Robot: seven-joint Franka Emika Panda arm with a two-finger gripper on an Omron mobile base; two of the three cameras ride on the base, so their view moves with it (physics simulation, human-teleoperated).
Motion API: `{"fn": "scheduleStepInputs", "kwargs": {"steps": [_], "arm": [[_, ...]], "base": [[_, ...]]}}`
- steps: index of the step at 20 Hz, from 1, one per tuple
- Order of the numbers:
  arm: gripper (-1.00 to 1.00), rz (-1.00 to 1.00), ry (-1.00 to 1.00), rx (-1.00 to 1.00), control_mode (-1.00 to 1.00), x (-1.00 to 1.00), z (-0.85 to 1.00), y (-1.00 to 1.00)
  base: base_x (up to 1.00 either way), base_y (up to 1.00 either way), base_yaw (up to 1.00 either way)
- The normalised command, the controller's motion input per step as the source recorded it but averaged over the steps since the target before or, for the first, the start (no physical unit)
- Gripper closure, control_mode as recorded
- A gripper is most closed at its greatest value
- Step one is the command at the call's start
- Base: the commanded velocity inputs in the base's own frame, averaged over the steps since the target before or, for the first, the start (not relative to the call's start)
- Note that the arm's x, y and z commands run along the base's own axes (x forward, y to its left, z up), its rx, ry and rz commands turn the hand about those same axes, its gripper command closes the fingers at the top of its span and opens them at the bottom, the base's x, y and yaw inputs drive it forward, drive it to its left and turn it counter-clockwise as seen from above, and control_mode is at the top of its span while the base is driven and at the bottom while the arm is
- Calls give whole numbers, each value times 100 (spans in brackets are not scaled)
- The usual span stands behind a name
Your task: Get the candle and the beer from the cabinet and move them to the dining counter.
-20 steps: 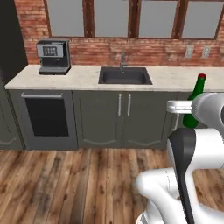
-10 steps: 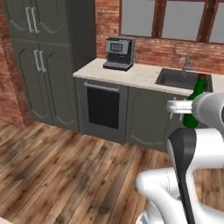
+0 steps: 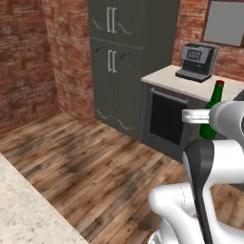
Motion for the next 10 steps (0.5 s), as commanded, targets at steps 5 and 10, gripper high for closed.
{"fn": "scheduleStepInputs", "kwargs": {"steps": [5,10], "arm": [[100,0,0,0,100,0,0,0],[100,0,0,0,100,0,0,0]], "base": [[0,35,58],[0,-4,50]]}}
